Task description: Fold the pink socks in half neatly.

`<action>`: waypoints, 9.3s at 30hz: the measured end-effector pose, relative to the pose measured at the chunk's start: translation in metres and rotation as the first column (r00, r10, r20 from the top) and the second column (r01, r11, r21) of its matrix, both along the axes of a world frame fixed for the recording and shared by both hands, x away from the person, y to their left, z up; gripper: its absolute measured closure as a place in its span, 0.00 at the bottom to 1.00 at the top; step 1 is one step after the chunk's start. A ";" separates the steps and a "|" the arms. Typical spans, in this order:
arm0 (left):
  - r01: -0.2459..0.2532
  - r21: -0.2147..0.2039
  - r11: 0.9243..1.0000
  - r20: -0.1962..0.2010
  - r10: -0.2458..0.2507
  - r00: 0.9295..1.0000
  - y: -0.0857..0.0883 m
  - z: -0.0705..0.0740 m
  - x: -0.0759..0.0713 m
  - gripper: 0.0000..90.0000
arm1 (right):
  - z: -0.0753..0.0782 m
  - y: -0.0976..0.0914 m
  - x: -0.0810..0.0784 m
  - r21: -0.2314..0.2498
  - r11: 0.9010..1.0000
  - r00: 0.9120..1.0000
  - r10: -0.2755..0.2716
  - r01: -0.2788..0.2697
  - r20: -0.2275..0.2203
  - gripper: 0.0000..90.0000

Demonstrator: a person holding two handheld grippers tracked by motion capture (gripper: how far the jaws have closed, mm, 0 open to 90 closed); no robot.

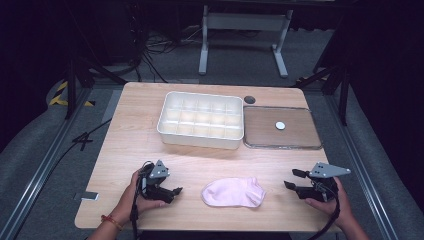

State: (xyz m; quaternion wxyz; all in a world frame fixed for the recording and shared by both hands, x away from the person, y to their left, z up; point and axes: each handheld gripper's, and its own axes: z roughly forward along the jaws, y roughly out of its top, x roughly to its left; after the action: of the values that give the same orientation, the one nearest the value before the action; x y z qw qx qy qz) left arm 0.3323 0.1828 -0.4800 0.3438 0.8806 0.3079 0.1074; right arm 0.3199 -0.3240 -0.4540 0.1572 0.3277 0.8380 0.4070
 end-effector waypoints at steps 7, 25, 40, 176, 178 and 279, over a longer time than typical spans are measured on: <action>0.031 -0.040 0.999 -0.005 -0.031 1.000 -0.013 0.008 -0.001 0.30 | 0.011 0.029 0.001 -0.004 0.996 0.996 0.084 -0.084 0.026 0.59; 0.147 -0.106 0.983 -0.013 -0.150 0.989 -0.085 0.015 -0.007 0.34 | 0.002 0.122 0.002 -0.002 0.952 0.952 0.307 -0.307 0.012 0.95; 0.134 -0.017 0.991 -0.016 -0.134 0.991 -0.100 0.002 -0.008 0.33 | -0.025 0.144 -0.001 -0.050 0.940 0.942 0.335 -0.336 -0.029 0.98; 0.262 -0.048 0.964 0.012 -0.262 0.965 -0.173 0.026 0.014 0.84 | -0.019 0.102 0.037 -0.096 0.980 0.983 0.166 -0.173 -0.076 0.63; 0.259 -0.058 0.964 0.013 -0.259 0.966 -0.176 0.027 0.014 0.82 | -0.019 0.102 0.037 -0.094 0.981 0.983 0.166 -0.173 -0.074 0.63; 0.174 -0.155 0.972 -0.102 -0.191 0.976 -0.156 0.001 0.013 0.50 | -0.013 0.118 0.016 -0.156 0.947 0.960 0.276 -0.282 -0.054 0.89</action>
State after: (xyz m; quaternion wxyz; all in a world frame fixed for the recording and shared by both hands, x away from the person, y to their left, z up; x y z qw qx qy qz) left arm 0.3455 0.0272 -0.4788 0.3971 0.8824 0.2522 0.0012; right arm 0.3357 -0.2064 -0.4671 0.1109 0.1984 0.9087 0.3502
